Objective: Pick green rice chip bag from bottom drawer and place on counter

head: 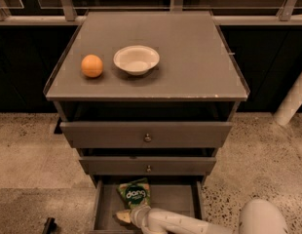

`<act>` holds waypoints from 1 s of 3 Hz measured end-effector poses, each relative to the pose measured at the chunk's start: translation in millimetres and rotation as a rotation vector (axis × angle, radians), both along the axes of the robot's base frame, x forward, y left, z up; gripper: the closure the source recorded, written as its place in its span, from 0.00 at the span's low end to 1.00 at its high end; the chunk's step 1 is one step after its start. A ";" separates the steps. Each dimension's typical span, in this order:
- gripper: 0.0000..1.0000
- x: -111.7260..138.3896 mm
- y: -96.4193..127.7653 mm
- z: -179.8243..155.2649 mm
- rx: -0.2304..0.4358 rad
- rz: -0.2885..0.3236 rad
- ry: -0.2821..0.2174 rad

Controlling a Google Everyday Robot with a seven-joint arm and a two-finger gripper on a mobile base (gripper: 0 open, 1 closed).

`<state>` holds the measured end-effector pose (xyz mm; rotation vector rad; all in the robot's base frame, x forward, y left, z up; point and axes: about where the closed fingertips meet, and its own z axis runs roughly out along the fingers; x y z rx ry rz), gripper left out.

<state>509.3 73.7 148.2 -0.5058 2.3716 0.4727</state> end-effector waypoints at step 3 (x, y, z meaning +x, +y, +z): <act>0.87 0.0 0.0 0.0 0.000 0.000 0.000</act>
Offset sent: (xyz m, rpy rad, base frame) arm 0.0000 0.0000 0.0000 0.0000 0.0000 0.0000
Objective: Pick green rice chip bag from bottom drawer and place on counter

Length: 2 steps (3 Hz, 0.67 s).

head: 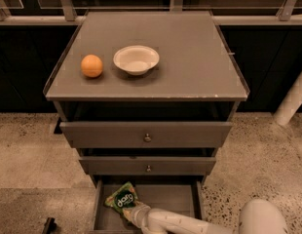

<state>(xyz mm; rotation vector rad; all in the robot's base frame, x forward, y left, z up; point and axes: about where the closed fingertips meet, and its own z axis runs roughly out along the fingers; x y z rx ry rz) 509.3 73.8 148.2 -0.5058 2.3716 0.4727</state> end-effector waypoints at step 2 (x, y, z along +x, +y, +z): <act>1.00 0.0 0.0 3.0 0.000 0.000 0.000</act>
Offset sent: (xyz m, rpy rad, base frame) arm -0.0151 -0.0099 0.0540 0.0913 -0.0544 0.1714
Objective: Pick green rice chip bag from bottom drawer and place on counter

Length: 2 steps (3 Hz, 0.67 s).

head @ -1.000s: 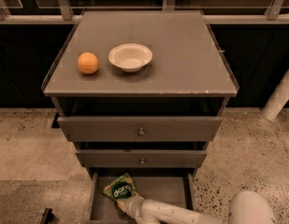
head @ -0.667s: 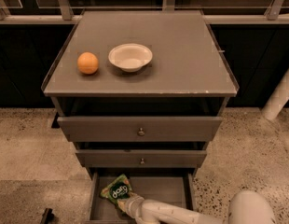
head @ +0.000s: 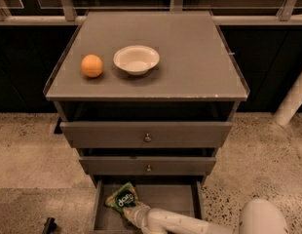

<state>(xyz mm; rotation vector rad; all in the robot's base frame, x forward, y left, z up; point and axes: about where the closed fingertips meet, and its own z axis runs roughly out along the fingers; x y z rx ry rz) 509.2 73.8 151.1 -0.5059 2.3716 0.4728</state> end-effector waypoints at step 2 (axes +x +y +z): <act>1.00 -82.5 -63.2 65.3 0.026 0.227 0.043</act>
Offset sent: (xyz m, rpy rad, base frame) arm -0.1074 -0.1368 0.1817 -0.0104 -0.0148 0.4496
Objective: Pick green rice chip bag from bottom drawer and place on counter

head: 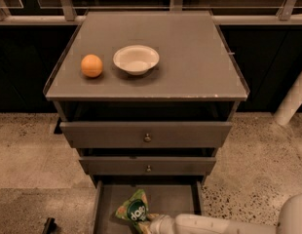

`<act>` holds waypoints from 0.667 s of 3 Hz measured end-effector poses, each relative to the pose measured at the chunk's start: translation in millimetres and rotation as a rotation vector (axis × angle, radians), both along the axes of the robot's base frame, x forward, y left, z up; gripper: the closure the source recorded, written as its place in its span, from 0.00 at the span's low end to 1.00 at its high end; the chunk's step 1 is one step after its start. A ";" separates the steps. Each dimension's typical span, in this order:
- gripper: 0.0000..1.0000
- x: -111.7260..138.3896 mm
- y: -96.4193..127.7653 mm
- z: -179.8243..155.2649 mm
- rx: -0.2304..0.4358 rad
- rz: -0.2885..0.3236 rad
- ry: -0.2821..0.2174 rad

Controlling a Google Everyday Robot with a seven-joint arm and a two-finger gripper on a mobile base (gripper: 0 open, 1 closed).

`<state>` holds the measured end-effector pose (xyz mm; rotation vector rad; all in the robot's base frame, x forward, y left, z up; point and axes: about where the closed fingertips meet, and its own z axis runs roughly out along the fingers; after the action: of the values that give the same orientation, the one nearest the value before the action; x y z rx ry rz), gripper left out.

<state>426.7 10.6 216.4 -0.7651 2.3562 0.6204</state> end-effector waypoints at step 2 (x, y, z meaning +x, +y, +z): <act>1.00 -48.1 -76.9 113.5 -0.006 0.077 -0.022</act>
Offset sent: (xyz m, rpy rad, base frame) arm -0.0239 -0.1553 0.2278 -0.1233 -0.1535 0.0434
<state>378.6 -66.3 329.9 -0.8648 2.3186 0.6350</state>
